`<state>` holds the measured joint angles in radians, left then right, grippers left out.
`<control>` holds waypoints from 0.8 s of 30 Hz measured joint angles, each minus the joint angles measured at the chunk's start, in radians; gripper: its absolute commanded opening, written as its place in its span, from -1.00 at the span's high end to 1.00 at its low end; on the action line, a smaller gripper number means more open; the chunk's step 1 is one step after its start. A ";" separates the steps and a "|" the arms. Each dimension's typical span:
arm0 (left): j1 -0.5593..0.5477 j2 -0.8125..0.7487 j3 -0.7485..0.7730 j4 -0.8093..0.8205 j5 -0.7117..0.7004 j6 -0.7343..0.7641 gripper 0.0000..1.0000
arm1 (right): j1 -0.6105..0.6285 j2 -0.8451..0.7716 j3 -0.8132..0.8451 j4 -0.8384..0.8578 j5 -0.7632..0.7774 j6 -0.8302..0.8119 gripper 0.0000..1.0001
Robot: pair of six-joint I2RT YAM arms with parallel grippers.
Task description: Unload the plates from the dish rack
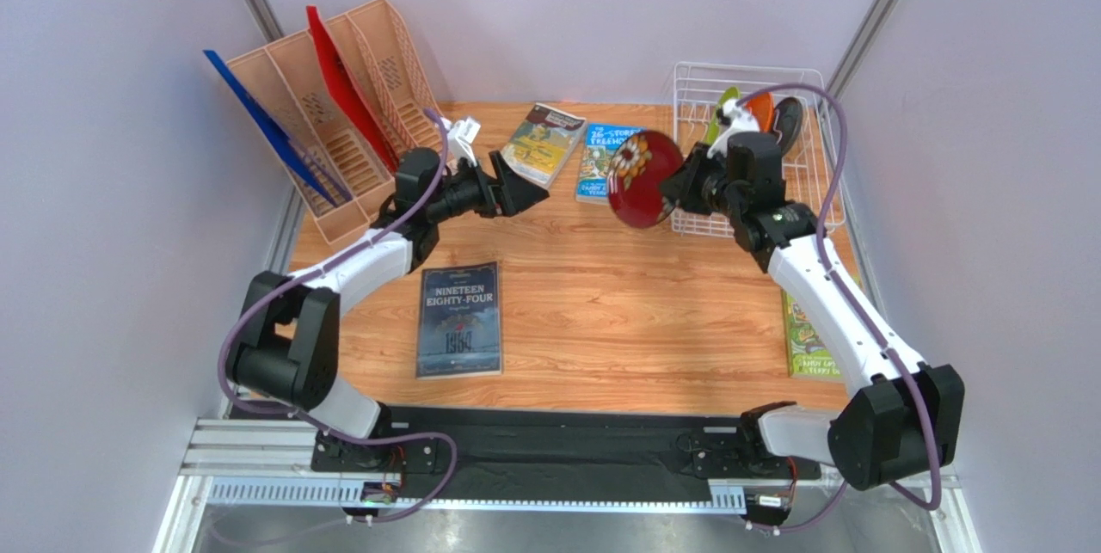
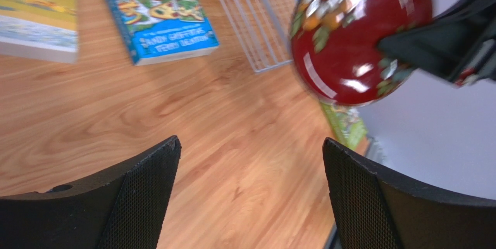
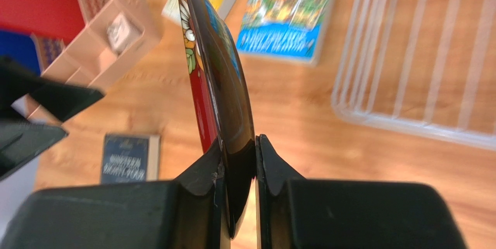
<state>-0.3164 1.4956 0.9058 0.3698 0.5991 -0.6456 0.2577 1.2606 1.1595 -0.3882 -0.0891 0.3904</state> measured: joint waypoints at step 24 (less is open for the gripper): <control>-0.139 0.389 0.031 0.653 0.157 -0.519 1.00 | -0.010 0.091 -0.257 0.423 -0.478 0.299 0.99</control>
<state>-0.4553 1.8843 0.9363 1.0233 0.7559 -1.1648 0.2478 1.3518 0.9020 0.0353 -0.5671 0.6899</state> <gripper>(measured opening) 0.151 0.148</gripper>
